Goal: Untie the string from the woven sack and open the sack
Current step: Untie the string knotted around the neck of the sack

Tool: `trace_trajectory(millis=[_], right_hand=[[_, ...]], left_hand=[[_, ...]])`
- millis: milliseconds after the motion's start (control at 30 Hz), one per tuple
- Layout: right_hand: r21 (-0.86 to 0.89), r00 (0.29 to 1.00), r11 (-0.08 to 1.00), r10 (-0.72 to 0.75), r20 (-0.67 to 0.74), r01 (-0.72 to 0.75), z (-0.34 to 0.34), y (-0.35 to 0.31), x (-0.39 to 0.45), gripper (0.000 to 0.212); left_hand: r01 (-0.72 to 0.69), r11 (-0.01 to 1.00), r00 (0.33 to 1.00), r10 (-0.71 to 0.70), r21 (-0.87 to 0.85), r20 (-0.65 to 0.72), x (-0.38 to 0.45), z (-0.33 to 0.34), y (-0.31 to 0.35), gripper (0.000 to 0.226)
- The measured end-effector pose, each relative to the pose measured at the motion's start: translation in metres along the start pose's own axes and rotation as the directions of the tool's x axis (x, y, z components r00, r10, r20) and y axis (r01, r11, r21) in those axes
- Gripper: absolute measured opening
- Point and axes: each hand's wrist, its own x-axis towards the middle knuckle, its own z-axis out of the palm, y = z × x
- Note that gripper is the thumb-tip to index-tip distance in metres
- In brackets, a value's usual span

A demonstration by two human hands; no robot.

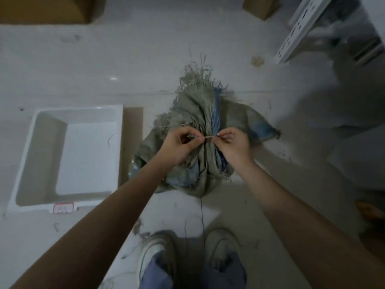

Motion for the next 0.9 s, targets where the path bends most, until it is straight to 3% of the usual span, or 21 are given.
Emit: trace_trajectory(millis=[67,167,300,433,533,633,700,733,833,900], right_hand=[[-0.034,0.998,0.998,0.048,0.033,-0.047,0.008,0.018,-0.001,0.011],[-0.068,0.998,0.997,0.047,0.045,-0.044,0.009,0.022,-0.003,0.025],[-0.279,0.988,0.951,-0.148,-0.035,0.132,0.0,0.001,-0.008,0.031],[-0.309,0.954,0.906,-0.299,0.012,0.288,-0.014,-0.037,-0.02,0.02],[-0.297,0.913,0.865,-0.398,0.085,0.405,-0.018,-0.067,-0.031,0.014],[-0.237,0.914,0.887,-0.356,0.197,0.397,-0.016,-0.092,-0.041,0.01],[-0.229,0.889,0.874,-0.364,0.277,0.429,-0.013,-0.105,-0.048,0.012],[-0.265,0.86,0.833,-0.401,0.315,0.485,-0.012,-0.11,-0.052,0.015],[-0.535,0.732,0.506,-0.538,0.417,0.677,-0.004,-0.114,-0.057,0.029],[-0.613,0.764,0.481,-0.537,0.358,0.626,0.0,-0.114,-0.059,0.03]], left_hand=[[0.018,1.0,1.0,-0.018,0.026,0.013,-0.001,0.005,-0.019,0.008],[-0.01,0.998,1.0,0.009,0.06,0.004,0.001,0.008,-0.028,0.009],[0.01,0.988,0.986,0.016,0.156,-0.165,0.003,0.002,-0.008,0.018],[0.025,0.986,0.949,0.029,0.167,-0.314,-0.005,-0.012,0.034,0.014],[-0.002,0.998,0.932,0.023,0.058,-0.362,-0.009,-0.025,0.061,0.025],[0.037,0.986,0.903,-0.101,-0.16,-0.417,-0.016,-0.036,0.079,0.026],[-0.005,0.99,0.907,-0.055,-0.141,-0.419,-0.023,-0.04,0.088,0.025],[-0.042,0.994,0.915,-0.002,-0.099,-0.403,-0.027,-0.042,0.092,0.023],[-0.094,0.99,0.945,0.057,-0.1,-0.322,-0.034,-0.044,0.104,0.023],[-0.04,0.975,0.963,-0.021,-0.221,-0.267,-0.036,-0.044,0.109,0.023]])
